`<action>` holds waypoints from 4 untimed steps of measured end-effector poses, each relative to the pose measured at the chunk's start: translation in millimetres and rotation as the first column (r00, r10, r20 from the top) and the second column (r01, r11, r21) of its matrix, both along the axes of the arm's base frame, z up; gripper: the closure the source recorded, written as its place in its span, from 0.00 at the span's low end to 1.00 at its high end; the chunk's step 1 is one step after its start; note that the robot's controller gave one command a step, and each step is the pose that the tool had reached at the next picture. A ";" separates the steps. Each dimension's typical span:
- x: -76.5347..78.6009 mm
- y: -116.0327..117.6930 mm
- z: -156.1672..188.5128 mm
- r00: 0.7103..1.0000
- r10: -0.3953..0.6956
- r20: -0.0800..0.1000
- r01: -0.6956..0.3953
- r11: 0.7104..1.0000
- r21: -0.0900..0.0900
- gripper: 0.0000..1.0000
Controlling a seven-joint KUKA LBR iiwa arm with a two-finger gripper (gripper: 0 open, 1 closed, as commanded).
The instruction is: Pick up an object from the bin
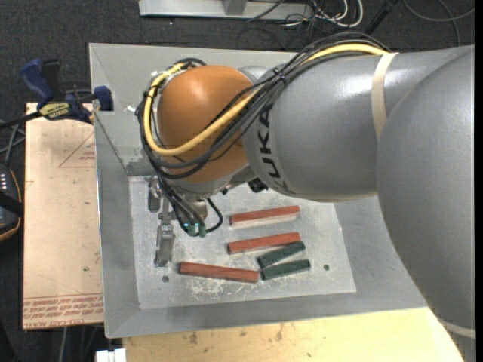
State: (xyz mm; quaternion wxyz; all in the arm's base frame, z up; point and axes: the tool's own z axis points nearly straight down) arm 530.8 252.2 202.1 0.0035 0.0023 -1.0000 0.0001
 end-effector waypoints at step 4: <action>44.9 -75.5 -69.5 1.000 -0.017 0.010 0.017 1.000 0.002 0.00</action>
Offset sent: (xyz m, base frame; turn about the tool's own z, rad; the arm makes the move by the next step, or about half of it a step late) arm 0.0951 -0.0593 -0.1321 -0.1516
